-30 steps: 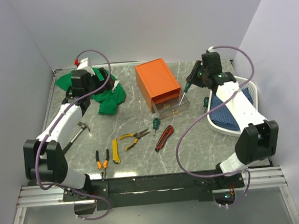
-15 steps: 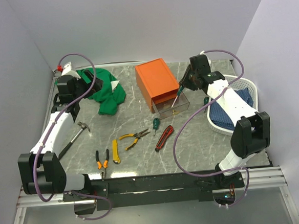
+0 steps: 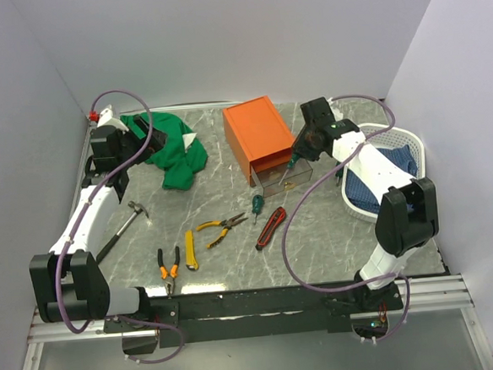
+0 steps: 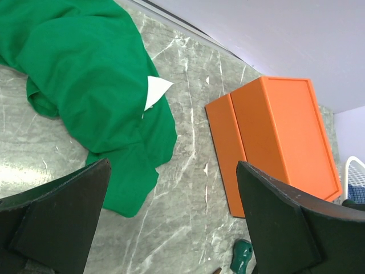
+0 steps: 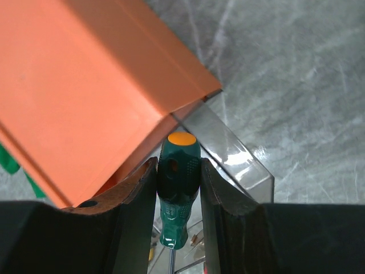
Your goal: Sort the tools into containers
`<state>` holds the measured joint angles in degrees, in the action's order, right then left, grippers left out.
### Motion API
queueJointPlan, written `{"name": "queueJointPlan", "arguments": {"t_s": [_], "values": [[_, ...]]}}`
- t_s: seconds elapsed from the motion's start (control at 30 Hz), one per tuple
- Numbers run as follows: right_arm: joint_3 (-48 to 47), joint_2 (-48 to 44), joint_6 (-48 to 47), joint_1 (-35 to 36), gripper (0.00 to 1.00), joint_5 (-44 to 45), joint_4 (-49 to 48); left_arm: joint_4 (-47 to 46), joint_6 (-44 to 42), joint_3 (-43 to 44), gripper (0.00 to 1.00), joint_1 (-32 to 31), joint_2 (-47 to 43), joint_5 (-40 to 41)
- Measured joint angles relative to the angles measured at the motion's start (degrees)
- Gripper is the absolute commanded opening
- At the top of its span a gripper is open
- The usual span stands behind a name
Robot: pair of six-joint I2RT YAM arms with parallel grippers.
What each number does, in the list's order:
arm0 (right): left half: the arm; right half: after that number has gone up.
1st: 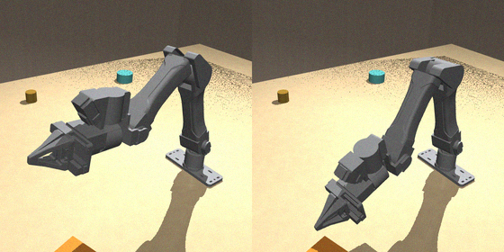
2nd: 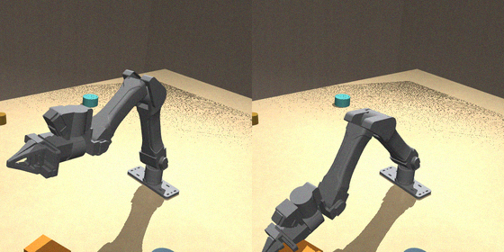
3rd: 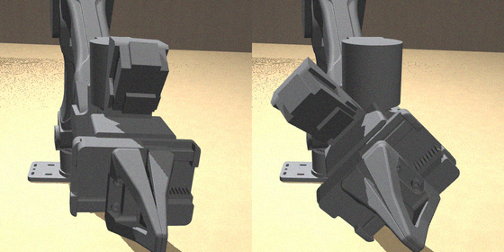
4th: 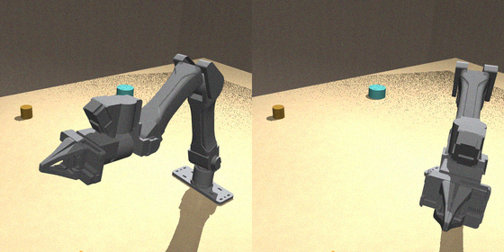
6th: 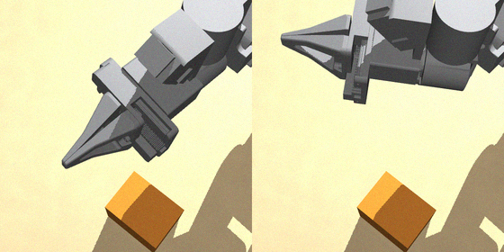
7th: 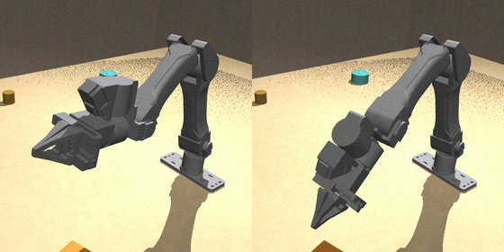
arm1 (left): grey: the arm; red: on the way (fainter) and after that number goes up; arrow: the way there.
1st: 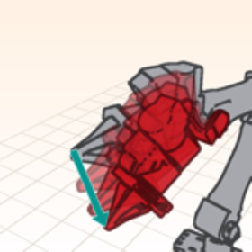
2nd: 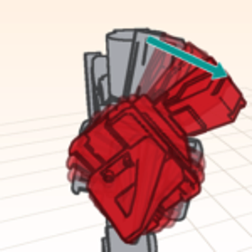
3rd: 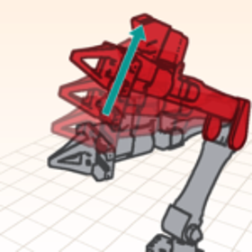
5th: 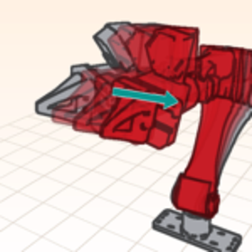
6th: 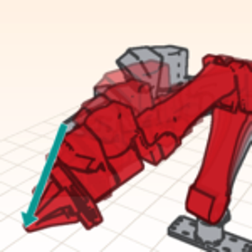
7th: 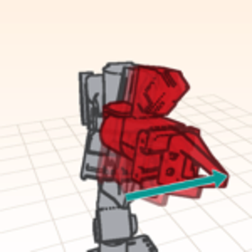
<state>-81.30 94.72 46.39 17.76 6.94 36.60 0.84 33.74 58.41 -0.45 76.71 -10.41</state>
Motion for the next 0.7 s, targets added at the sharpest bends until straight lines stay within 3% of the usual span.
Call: {"name": "queueJointPlan", "arguments": {"t_s": [0.7], "values": [[-4.17,3.06,7.78,0.0,0.0,0.94,3.54,-0.15,0.17,0.85,0.98,0.04,1.92,-1.79]]}}
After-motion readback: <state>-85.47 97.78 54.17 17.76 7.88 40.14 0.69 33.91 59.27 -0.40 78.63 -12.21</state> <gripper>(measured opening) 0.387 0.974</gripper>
